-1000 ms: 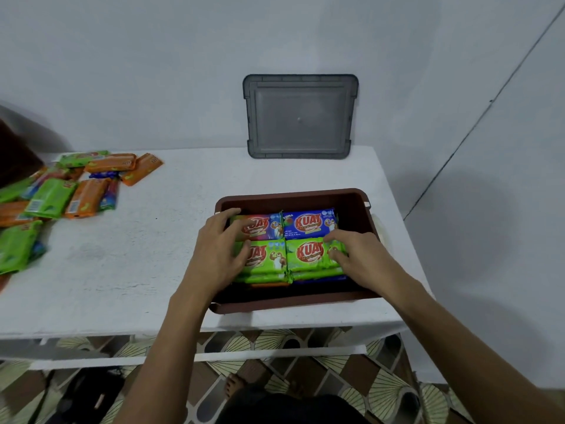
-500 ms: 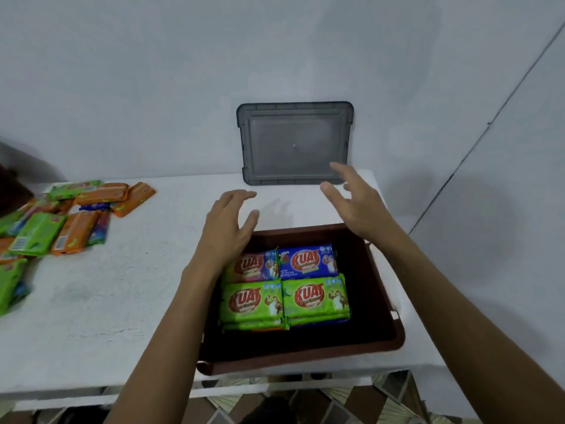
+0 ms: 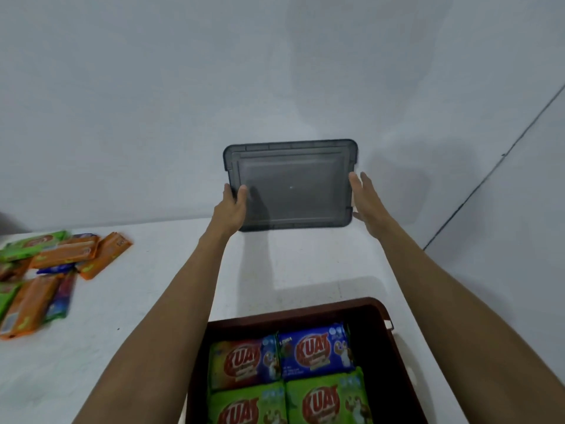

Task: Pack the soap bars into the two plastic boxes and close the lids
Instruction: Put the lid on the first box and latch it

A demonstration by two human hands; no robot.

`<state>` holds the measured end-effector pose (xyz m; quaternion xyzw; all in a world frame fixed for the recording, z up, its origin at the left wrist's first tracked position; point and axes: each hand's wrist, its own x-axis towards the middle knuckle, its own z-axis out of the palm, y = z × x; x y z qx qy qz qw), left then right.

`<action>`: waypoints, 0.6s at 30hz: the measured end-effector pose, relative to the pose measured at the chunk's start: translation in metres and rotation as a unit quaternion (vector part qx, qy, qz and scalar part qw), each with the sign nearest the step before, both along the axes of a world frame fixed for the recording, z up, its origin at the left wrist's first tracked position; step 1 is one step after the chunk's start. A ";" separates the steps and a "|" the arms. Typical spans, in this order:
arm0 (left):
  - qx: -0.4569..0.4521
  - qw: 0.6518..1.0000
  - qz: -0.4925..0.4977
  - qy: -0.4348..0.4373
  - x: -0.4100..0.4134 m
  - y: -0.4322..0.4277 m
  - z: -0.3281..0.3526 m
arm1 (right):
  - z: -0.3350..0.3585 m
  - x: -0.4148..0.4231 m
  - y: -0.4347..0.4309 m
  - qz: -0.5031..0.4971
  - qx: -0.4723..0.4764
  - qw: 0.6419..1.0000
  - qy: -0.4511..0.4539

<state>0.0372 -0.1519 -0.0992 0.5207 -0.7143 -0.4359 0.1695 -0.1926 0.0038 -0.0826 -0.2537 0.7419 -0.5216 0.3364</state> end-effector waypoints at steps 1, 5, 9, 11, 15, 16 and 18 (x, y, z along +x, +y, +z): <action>0.013 1.000 -0.003 0.008 -0.002 -0.002 0.000 | -0.001 -0.002 -0.002 0.002 -0.002 1.000 -0.018; 0.021 0.998 -0.005 0.056 -0.002 0.001 0.002 | -0.017 -0.013 -0.006 -0.007 -0.026 0.997 -0.068; 0.026 0.995 -0.005 0.101 0.017 0.012 0.009 | 0.017 0.020 0.013 -0.015 -0.047 0.996 -0.074; 0.026 0.990 -0.001 0.136 0.030 0.025 0.015 | 0.024 0.026 0.028 -0.012 -0.059 0.994 -0.093; 0.015 0.969 0.031 0.244 0.057 0.062 0.034 | 0.036 0.038 0.067 -0.001 -0.092 0.988 -0.125; 0.020 0.962 0.046 0.269 0.065 0.071 0.038 | 0.036 0.041 0.078 0.004 -0.108 0.984 -0.141; 0.043 0.946 0.081 0.311 0.082 0.091 0.044 | 0.039 0.047 0.101 0.005 -0.138 0.974 -0.182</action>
